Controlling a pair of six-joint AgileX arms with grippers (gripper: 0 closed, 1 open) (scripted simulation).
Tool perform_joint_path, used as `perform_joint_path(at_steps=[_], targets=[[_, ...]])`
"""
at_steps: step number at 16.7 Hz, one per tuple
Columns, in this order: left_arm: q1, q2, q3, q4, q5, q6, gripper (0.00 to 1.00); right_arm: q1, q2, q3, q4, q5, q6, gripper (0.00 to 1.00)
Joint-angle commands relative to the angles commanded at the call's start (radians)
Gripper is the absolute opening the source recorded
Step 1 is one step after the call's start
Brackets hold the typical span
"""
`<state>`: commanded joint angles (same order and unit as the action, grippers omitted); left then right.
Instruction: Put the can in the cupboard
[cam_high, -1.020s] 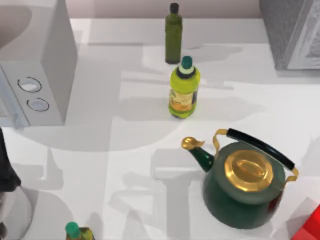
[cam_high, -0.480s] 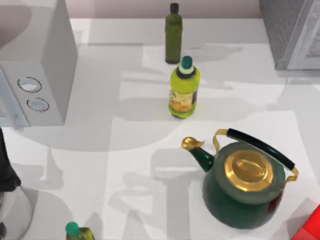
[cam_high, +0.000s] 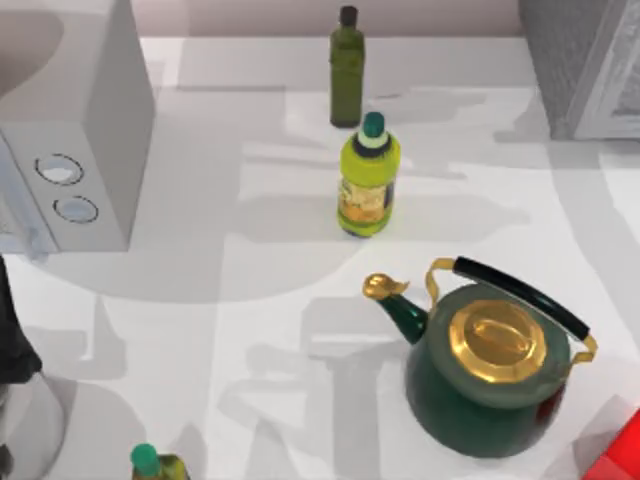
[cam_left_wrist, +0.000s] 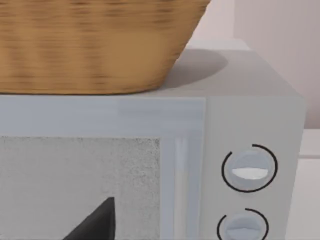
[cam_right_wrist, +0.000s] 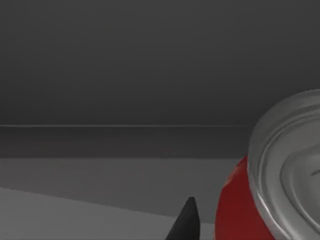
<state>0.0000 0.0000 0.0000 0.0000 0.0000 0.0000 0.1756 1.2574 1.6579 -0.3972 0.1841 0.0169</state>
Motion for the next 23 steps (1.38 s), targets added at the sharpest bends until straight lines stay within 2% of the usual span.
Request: perform_joint_path(at_steps=[3,9,12,15,23], targets=[[0.000,0.000,0.000,0.000,0.000,0.000,1.00,0.009,0.066,0.082,-0.021,0.010,0.001,0.00],[0.000,0.000,0.000,0.000,0.000,0.000,1.00,0.006,0.071,0.087,-0.022,0.009,0.003,0.00],[0.000,0.000,0.000,0.000,0.000,0.000,1.00,0.000,0.133,0.154,-0.044,0.005,0.003,0.00],[0.000,0.000,0.000,0.000,0.000,0.000,1.00,-0.012,0.262,0.317,-0.088,-0.005,0.002,0.00],[0.000,0.000,0.000,0.000,0.000,0.000,1.00,-0.059,0.686,0.933,-0.233,-0.046,0.001,0.00]])
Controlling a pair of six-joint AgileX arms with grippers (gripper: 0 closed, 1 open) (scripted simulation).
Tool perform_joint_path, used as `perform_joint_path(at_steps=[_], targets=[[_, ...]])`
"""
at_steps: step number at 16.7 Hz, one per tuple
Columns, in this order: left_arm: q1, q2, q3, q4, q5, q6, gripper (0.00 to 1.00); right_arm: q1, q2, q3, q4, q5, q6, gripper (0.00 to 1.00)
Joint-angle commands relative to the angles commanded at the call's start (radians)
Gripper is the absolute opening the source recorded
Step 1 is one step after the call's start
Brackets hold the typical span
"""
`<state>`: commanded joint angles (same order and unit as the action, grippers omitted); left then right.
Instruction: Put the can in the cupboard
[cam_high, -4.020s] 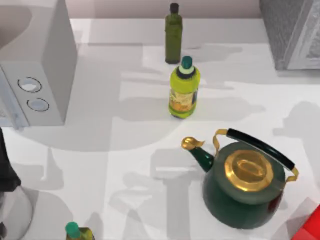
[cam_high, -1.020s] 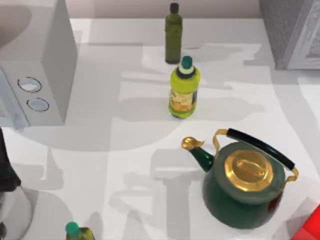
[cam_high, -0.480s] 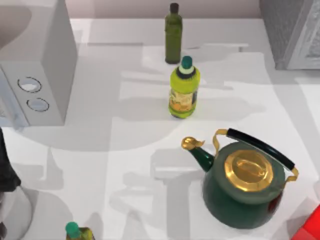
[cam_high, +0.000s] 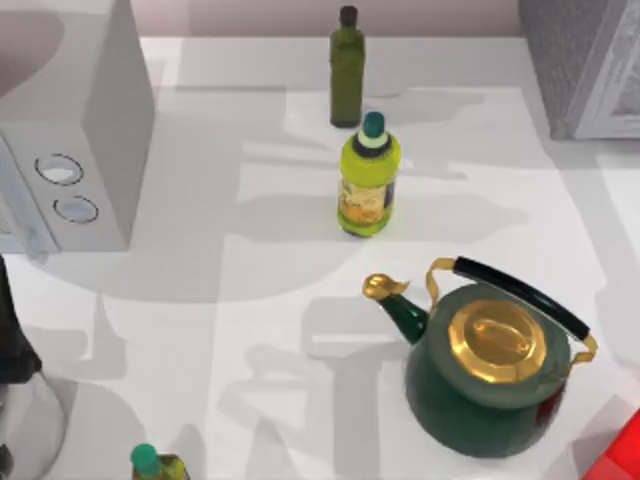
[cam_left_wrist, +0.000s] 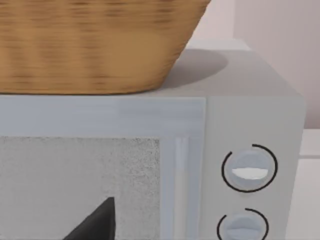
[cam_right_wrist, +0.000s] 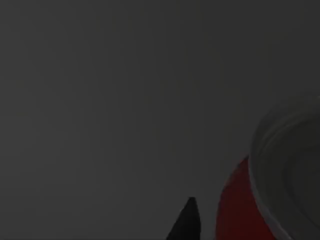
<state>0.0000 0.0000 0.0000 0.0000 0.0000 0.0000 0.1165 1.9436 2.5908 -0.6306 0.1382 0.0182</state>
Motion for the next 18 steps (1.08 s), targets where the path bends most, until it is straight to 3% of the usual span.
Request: perform_joint_path(at_steps=[4,9,18], targets=[[0.000,0.000,0.000,0.000,0.000,0.000,1.00,-0.017,0.131,0.163,-0.045,-0.015,0.000,0.00],[0.000,0.000,0.000,0.000,0.000,0.000,1.00,-0.019,0.148,0.182,-0.051,-0.017,-0.001,0.00],[0.000,0.000,0.000,0.000,0.000,0.000,1.00,-0.019,0.148,0.182,-0.051,-0.017,-0.001,0.68]])
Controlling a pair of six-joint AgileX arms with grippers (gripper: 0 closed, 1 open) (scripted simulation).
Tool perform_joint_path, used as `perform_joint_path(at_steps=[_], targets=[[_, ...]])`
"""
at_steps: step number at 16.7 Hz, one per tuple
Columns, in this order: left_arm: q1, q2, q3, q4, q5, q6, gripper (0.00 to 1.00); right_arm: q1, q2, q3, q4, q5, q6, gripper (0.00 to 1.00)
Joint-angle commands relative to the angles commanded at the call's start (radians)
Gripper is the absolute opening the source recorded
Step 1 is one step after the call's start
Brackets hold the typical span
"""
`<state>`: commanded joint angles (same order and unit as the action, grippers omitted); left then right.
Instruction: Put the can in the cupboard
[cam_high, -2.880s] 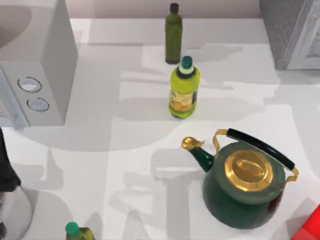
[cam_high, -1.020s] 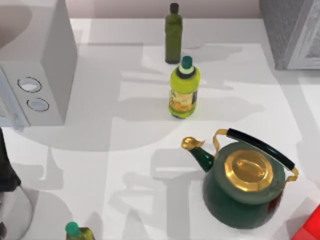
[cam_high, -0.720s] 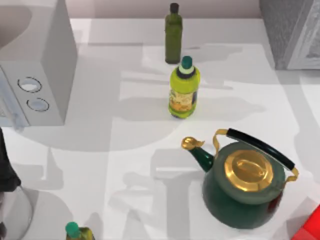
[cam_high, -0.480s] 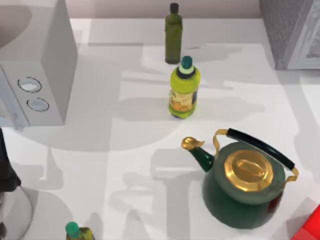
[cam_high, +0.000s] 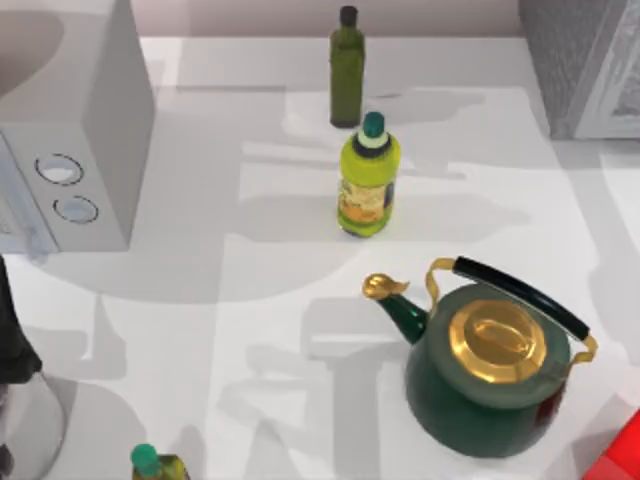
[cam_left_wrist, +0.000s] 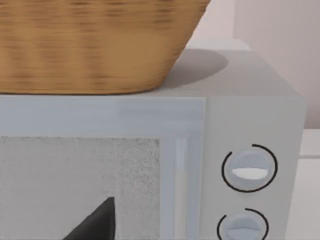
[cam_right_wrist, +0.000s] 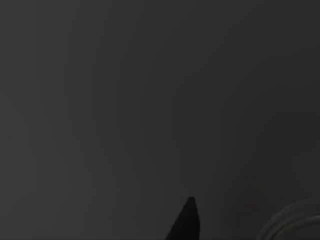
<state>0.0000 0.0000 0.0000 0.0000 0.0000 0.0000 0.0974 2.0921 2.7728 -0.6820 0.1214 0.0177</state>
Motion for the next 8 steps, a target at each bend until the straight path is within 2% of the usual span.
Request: perform_joint_path(at_steps=[4,8], targets=[[0.000,0.000,0.000,0.000,0.000,0.000,1.00,0.000,0.000,0.000,0.000,0.000,0.000,0.98],[0.000,0.000,0.000,0.000,0.000,0.000,1.00,0.000,0.000,0.000,0.000,0.000,0.000,1.00]])
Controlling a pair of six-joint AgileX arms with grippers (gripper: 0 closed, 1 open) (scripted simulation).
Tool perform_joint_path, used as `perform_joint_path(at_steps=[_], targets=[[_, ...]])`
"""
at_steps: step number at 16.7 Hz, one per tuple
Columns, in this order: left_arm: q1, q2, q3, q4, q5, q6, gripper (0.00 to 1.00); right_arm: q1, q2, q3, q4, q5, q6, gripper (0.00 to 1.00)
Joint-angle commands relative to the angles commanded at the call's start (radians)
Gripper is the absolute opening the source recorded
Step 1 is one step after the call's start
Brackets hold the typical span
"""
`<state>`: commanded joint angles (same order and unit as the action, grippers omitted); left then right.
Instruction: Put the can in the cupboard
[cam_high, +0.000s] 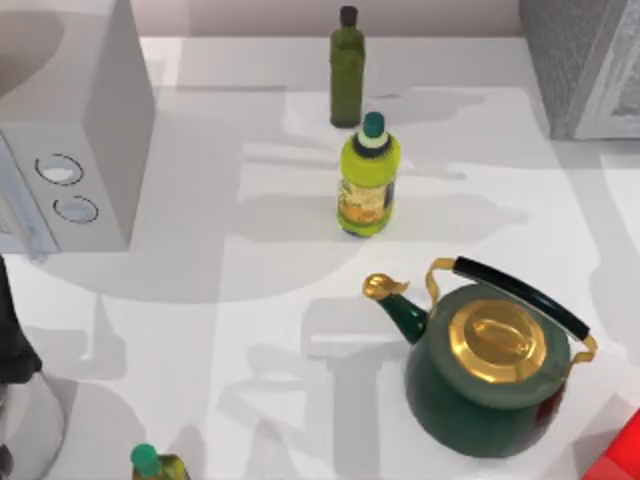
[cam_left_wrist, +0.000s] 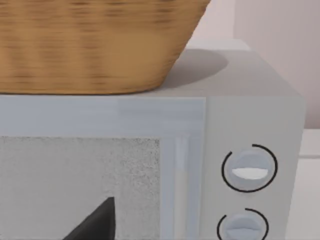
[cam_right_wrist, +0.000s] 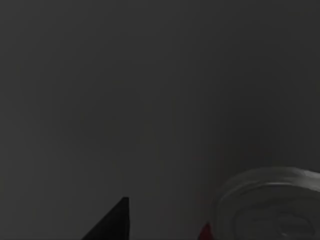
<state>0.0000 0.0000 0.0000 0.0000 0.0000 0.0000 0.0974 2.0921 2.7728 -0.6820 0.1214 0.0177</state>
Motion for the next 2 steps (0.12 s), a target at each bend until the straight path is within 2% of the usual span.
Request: perform_joint_path(at_steps=[2], targets=[[0.000,0.000,0.000,0.000,0.000,0.000,1.00,0.000,0.000,0.000,0.000,0.000,0.000,1.00]])
